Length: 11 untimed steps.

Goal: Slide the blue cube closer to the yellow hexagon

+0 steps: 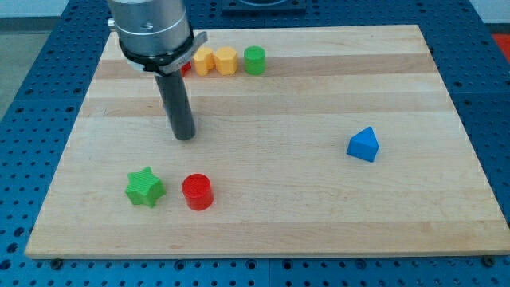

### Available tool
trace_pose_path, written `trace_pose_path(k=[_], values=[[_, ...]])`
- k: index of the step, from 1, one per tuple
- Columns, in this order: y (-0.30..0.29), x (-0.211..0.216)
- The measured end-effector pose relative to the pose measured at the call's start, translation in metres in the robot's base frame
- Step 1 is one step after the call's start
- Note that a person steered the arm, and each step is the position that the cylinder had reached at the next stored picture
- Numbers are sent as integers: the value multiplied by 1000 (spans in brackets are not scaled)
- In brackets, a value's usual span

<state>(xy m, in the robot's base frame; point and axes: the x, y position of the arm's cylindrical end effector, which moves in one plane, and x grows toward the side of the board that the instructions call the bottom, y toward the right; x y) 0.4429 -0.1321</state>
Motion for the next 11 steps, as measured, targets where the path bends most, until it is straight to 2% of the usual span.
trace_pose_path(k=[1, 2, 5, 9, 11], values=[[-48, 0], [-66, -6], [18, -30], [50, -88], [50, -80]])
